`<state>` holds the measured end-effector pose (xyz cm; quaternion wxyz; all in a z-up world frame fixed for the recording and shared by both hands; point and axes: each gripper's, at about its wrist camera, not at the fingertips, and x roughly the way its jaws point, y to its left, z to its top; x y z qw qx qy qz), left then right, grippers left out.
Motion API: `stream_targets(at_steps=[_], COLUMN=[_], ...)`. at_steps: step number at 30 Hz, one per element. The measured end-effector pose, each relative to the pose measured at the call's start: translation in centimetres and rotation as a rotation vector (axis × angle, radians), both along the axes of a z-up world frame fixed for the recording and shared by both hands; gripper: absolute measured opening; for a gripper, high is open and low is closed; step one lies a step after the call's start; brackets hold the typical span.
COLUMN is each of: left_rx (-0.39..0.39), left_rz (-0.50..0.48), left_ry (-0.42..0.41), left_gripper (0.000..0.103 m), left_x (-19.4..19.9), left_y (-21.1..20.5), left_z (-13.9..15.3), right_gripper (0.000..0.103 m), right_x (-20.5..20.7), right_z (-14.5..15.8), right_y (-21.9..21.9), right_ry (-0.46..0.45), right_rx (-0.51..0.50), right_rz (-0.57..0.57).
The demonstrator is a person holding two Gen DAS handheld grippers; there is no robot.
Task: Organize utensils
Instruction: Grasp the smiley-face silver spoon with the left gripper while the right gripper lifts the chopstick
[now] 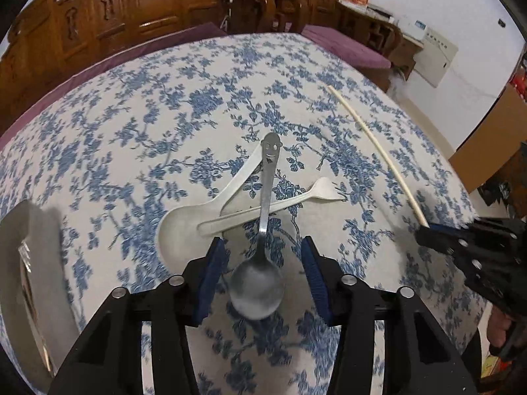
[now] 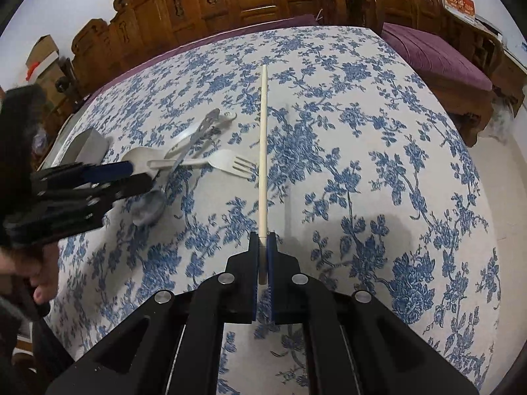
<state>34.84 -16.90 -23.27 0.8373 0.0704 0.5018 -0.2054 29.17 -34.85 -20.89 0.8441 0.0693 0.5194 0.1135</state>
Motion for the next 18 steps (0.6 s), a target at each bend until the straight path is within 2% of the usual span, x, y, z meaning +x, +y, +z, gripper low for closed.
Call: stream_targets(at_steps=[7,18], left_rx=[0.046,0.08], left_rz=[-0.01,0.002], left_ry=[0.022,0.032], left_gripper=[0.032,0.026], left_x=[1.5,2.5], left_y=[-1.9,-2.5], left_z=[-1.8,-2.9], right_gripper=[0.006,0.006], right_x=[-0.4,-0.8], right_z=[-0.8,-0.7], right_y=[-0.9,-0.8], right_ry=[0.006,-0.001], right_rx=[0.018,0.036], right_rz=[0.006,0.008])
